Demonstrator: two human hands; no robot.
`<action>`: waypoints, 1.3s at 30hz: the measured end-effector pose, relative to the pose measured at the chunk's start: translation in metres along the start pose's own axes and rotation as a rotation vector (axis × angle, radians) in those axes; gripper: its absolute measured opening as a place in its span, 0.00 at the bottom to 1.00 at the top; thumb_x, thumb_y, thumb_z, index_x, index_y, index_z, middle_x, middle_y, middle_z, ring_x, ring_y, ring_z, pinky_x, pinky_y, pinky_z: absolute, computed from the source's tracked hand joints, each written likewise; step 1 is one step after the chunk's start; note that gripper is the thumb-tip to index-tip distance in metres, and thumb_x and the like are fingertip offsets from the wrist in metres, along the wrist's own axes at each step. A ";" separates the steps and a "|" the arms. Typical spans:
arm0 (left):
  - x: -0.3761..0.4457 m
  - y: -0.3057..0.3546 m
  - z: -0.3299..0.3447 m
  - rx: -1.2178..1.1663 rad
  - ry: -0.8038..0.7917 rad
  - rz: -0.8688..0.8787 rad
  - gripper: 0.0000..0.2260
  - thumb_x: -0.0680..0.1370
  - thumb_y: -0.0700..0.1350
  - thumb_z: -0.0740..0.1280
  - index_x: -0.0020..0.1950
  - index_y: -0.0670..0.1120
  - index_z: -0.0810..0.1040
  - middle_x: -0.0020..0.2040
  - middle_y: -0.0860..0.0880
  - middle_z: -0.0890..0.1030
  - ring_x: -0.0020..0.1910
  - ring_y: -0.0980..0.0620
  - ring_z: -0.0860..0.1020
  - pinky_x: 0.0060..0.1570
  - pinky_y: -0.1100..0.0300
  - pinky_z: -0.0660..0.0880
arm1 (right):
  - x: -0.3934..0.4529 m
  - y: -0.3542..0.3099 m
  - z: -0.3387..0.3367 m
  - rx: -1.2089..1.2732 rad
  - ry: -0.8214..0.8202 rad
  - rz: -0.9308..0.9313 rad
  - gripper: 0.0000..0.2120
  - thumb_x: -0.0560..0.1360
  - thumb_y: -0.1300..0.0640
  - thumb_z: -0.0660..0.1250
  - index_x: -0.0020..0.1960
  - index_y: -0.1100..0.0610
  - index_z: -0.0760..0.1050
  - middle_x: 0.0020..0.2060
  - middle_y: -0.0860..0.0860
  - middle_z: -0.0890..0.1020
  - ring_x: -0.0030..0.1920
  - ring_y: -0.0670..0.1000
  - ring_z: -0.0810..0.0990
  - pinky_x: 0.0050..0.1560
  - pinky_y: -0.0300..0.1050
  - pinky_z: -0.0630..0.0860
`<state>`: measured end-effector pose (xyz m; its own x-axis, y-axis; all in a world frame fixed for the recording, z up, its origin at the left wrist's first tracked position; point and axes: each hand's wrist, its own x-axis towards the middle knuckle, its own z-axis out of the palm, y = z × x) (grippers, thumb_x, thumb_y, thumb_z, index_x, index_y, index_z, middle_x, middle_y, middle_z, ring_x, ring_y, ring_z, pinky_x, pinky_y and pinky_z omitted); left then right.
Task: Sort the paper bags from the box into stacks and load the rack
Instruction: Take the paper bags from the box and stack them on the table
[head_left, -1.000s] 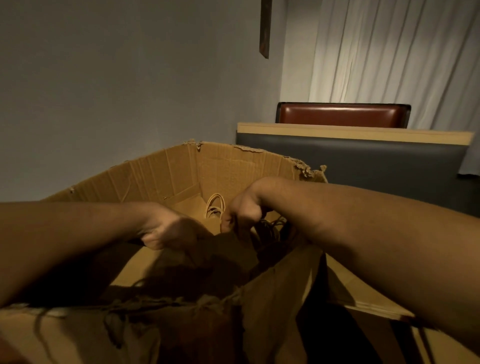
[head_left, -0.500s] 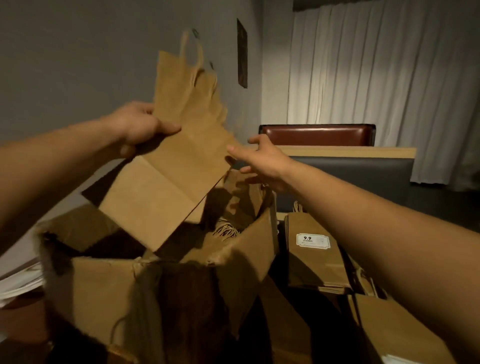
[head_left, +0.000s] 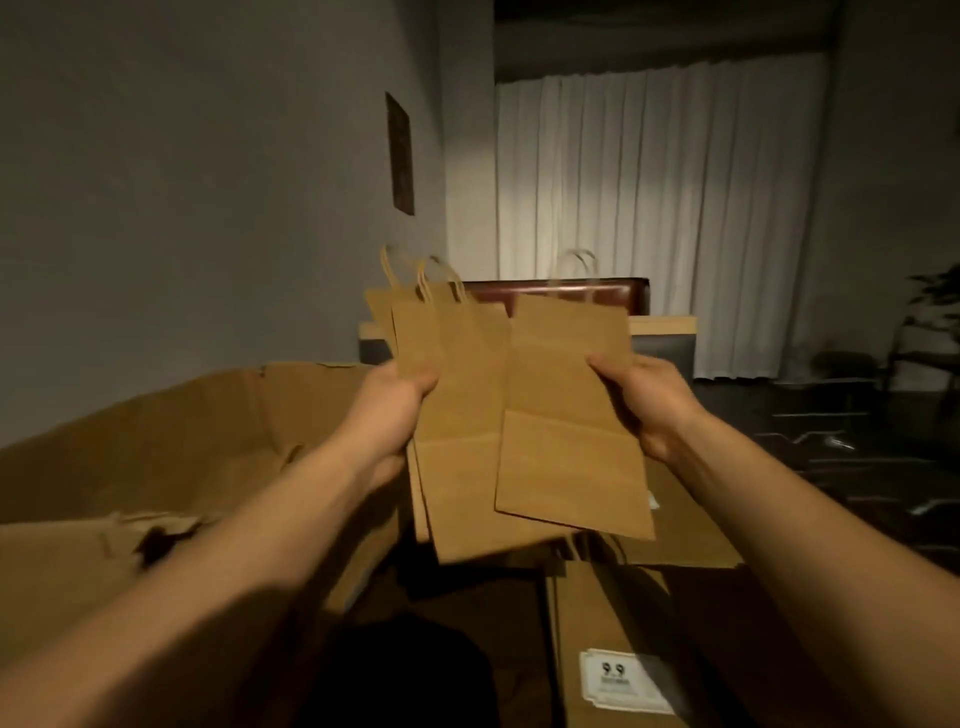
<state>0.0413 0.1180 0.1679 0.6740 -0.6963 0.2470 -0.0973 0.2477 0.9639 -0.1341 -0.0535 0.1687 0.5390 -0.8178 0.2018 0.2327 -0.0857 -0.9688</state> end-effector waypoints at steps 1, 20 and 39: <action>-0.002 -0.023 0.011 -0.019 -0.014 -0.049 0.10 0.80 0.43 0.66 0.60 0.45 0.80 0.52 0.46 0.86 0.49 0.46 0.85 0.53 0.48 0.80 | 0.000 0.013 -0.027 0.014 0.041 0.042 0.10 0.77 0.55 0.69 0.56 0.59 0.80 0.48 0.57 0.86 0.46 0.56 0.86 0.49 0.53 0.82; -0.004 -0.200 0.077 0.049 0.014 -0.277 0.11 0.80 0.45 0.63 0.51 0.39 0.81 0.45 0.40 0.85 0.46 0.43 0.84 0.40 0.57 0.75 | -0.009 0.177 -0.115 0.310 0.126 0.384 0.14 0.79 0.55 0.64 0.63 0.57 0.77 0.55 0.61 0.84 0.53 0.60 0.83 0.52 0.56 0.80; -0.002 -0.209 0.062 -0.151 -0.109 -0.157 0.15 0.81 0.34 0.57 0.52 0.47 0.83 0.47 0.45 0.86 0.46 0.48 0.83 0.47 0.56 0.78 | -0.018 0.126 -0.101 -0.013 0.085 0.391 0.11 0.77 0.62 0.65 0.58 0.64 0.77 0.38 0.56 0.85 0.38 0.55 0.84 0.40 0.49 0.80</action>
<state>0.0148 0.0256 -0.0282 0.5881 -0.8010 0.1120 0.1189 0.2227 0.9676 -0.1964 -0.1066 0.0285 0.5154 -0.8345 -0.1951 0.0123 0.2348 -0.9720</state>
